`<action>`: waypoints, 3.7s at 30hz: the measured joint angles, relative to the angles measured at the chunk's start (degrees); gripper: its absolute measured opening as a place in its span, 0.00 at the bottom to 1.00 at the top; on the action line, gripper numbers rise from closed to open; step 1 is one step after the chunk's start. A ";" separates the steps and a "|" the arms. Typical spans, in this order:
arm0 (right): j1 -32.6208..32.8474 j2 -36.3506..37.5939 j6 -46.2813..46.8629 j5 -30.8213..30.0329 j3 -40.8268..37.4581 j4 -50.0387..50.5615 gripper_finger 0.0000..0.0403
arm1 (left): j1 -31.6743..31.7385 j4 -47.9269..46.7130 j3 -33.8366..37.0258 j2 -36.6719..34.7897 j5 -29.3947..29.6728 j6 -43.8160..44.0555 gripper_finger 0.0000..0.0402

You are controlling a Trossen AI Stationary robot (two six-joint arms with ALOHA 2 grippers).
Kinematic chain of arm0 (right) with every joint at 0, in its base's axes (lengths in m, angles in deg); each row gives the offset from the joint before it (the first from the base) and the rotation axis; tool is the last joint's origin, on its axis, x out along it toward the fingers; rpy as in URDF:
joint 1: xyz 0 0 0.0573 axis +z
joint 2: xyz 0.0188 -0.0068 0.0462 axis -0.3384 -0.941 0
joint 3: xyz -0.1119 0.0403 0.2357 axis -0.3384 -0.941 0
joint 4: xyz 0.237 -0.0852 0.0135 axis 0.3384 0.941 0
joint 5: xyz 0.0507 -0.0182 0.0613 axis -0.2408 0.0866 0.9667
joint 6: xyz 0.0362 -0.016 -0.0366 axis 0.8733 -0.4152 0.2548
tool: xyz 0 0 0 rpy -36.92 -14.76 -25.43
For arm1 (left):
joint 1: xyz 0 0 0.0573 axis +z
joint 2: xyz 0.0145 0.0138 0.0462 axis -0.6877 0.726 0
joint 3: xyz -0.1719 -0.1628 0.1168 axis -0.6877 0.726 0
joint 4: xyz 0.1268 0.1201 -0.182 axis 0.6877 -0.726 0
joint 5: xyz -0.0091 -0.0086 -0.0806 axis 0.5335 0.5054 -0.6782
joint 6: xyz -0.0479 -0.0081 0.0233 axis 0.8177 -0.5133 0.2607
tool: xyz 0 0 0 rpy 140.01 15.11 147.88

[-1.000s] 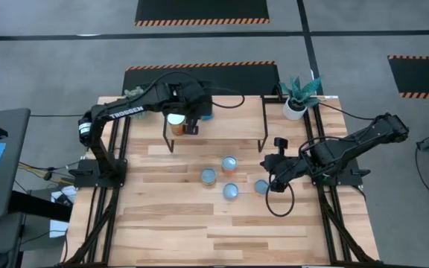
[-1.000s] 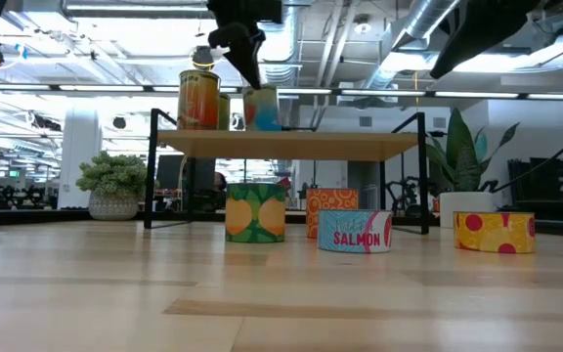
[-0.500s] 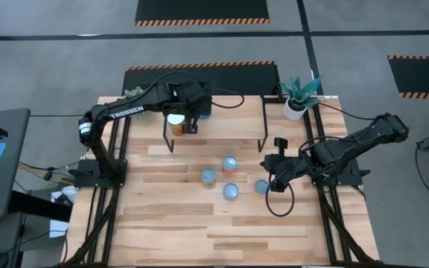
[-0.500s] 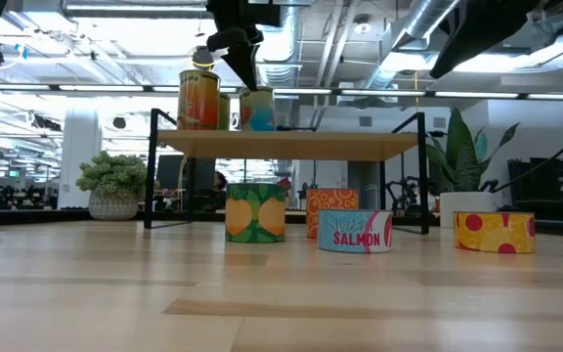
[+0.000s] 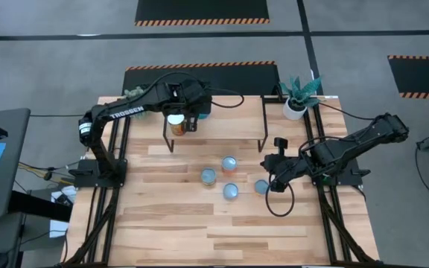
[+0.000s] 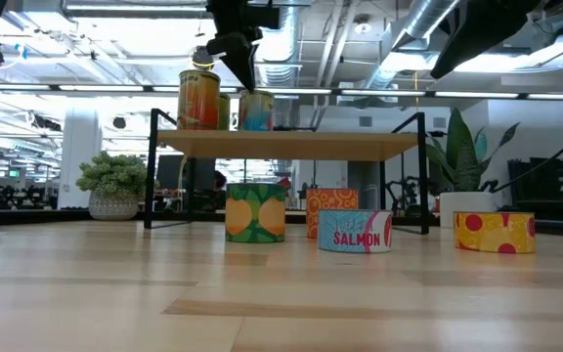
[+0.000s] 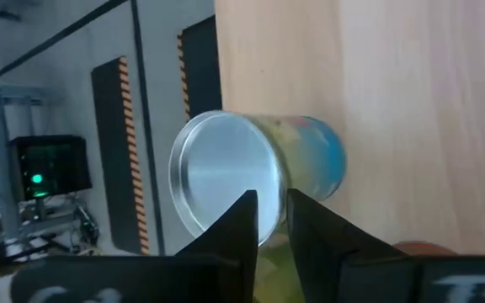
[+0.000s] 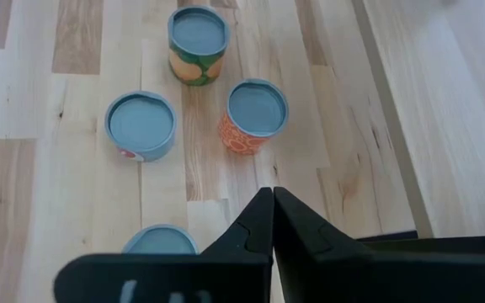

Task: Pick and place cans onto a shelf
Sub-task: Put the canned tomatoes on the shelf, then put the canned peaches on the shelf

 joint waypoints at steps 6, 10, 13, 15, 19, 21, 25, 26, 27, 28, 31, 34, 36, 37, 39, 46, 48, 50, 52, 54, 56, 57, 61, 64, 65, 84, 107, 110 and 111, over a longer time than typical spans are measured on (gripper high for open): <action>0.00 0.00 0.00 0.00 0.00 0.24 0.07 | -4.15 -4.48 -5.26 -0.21 -1.84 5.19 0.16; 0.00 0.00 0.03 0.35 0.00 0.83 0.07 | -9.11 -11.50 -9.77 -0.29 -6.84 16.50 0.16; 0.00 0.00 0.04 0.44 0.00 1.26 0.07 | -13.06 -14.78 -10.16 -0.30 -18.00 27.50 0.16; 0.00 0.00 0.06 0.45 0.00 1.62 0.07 | -15.90 -17.74 -9.97 -0.10 -26.12 32.54 0.16; 0.00 0.00 1.51 0.48 0.00 1.87 0.07 | -23.04 -20.83 -6.95 -0.16 -32.54 39.30 0.16; 0.00 0.00 3.84 0.65 0.00 1.86 0.07 | -27.18 -20.95 -4.43 -0.10 -30.09 42.32 0.16; 0.29 0.00 6.47 1.77 0.00 2.28 0.07 | -35.03 -20.12 2.46 -0.12 -23.46 47.54 0.16; 0.54 0.00 6.54 1.75 0.00 2.79 0.07 | -36.75 -18.57 5.18 -0.12 -21.43 48.17 0.16; 0.81 0.00 6.53 1.76 0.00 3.42 0.07 | -38.28 -15.84 8.27 -0.12 -18.67 49.25 0.16; 1.09 0.00 6.57 1.78 0.00 3.99 0.07 | -39.49 -12.15 11.52 -0.12 -15.62 50.54 0.16; 2.14 0.00 7.96 1.74 0.00 5.29 0.07 | -41.56 -0.06 21.90 -0.08 -7.46 53.65 0.16; 3.21 0.00 8.50 1.75 0.00 5.51 0.06 | -41.11 16.24 30.65 -0.04 -4.94 50.49 0.16; 3.76 0.00 8.52 1.75 0.02 5.89 0.06 | -39.71 22.82 33.15 -0.02 -4.97 46.52 0.16; 3.99 0.00 8.52 1.75 0.02 6.00 0.06 | -38.85 24.96 33.45 -0.02 -4.74 44.78 0.16; 4.59 0.00 8.85 1.75 0.02 5.97 0.06 | -36.84 26.93 33.45 -0.08 -4.15 41.22 0.16; 6.26 0.00 13.98 1.72 0.02 5.95 0.06 | -29.60 30.42 33.45 -0.10 -8.53 32.00 0.16; 6.69 0.00 14.85 1.71 0.02 5.99 0.06 | -28.40 30.40 33.45 -0.10 -9.70 31.08 0.16; 7.14 0.00 14.95 1.72 0.02 5.99 0.06 | -27.89 30.29 33.45 -0.10 -10.65 29.85 0.16; 7.56 0.00 14.96 1.72 0.02 6.01 0.06 | -27.83 30.03 33.45 -0.10 -12.72 28.45 0.16; 7.69 0.00 14.95 1.73 0.02 6.03 0.06 | -27.93 30.32 33.39 0.99 -15.00 27.87 0.16; 7.69 0.00 14.96 1.73 0.02 6.04 0.06 | -28.29 29.42 33.63 1.81 -15.36 27.84 0.16; 7.66 0.02 14.95 1.70 0.02 6.12 0.07 | -28.31 29.87 33.58 2.27 -15.29 27.64 0.16; 7.61 0.04 14.97 1.70 0.04 6.56 0.06 | -28.33 30.61 33.32 4.53 -14.23 26.51 0.16; 7.63 0.02 14.97 1.70 0.04 6.88 0.06 | -28.31 30.26 33.35 5.43 -12.43 26.51 0.16; 7.71 0.02 14.99 1.73 0.04 6.85 0.06 | -28.29 30.61 33.34 5.78 -11.82 26.47 0.16; 7.98 0.02 15.04 1.90 0.04 7.10 0.06 | -29.06 27.80 30.91 5.56 -15.19 26.31 0.01; 7.98 0.02 14.99 1.90 0.04 7.19 0.06 | -11.16 -10.42 -4.03 5.49 -5.62 10.04 0.00; 7.98 0.01 14.97 1.90 0.04 7.32 0.06 | -8.50 -10.18 -4.03 5.48 -8.04 10.03 0.00; 7.98 0.02 14.97 1.89 0.02 7.31 0.06 | -8.03 -10.02 -4.03 5.48 -8.12 9.96 0.00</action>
